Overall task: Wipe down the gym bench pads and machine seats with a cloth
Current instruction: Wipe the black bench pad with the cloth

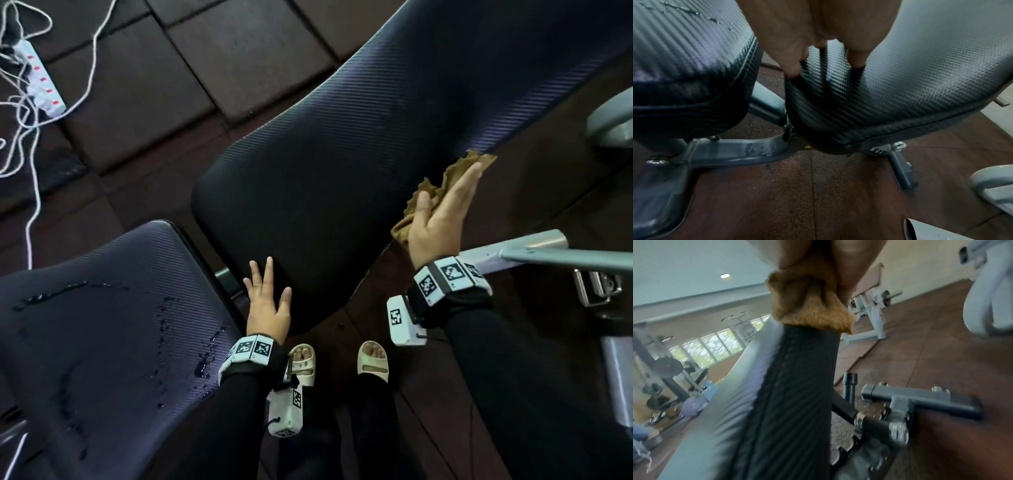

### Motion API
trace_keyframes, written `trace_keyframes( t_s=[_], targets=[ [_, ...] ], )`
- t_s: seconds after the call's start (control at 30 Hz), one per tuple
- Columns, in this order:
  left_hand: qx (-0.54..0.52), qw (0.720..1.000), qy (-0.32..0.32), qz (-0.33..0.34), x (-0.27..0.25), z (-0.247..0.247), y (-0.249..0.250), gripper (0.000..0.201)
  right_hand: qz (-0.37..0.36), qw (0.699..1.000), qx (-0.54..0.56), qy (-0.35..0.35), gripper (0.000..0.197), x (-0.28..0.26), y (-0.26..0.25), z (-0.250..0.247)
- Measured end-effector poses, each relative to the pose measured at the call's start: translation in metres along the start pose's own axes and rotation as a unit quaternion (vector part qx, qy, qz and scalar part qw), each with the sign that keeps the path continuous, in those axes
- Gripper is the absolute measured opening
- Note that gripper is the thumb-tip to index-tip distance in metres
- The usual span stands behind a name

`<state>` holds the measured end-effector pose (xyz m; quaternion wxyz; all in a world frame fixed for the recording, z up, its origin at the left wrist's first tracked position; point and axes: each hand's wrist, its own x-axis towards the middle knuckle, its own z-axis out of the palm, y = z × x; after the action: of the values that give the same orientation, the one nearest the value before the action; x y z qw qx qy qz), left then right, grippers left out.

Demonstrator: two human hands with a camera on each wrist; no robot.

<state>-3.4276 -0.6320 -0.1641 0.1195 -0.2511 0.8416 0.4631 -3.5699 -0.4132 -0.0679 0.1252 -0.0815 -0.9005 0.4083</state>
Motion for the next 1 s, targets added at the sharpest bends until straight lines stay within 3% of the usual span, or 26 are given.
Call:
trace_keyframes(
  t_s=[0.13,0.3,0.7,1.0],
  targets=[
    [-0.007,1.0,-0.003,0.014,-0.002,-0.001,-0.001,0.068,0.02,0.999,0.036,-0.028,0.075,-0.028,0.007,0.013],
    [-0.002,0.999,-0.007,0.037,-0.006,-0.006,-0.007,0.07,0.074,0.985,0.076,-0.135,0.082,-0.093,0.016,0.033],
    [-0.027,0.997,-0.003,0.067,-0.024,-0.007,-0.031,0.069,0.2,0.966,0.113,-0.122,0.079,-0.171,0.025,0.072],
    [0.022,0.999,-0.001,0.044,-0.053,-0.017,-0.036,0.064,0.255,0.946,0.038,-0.198,0.08,-0.222,0.018,0.071]
  ],
)
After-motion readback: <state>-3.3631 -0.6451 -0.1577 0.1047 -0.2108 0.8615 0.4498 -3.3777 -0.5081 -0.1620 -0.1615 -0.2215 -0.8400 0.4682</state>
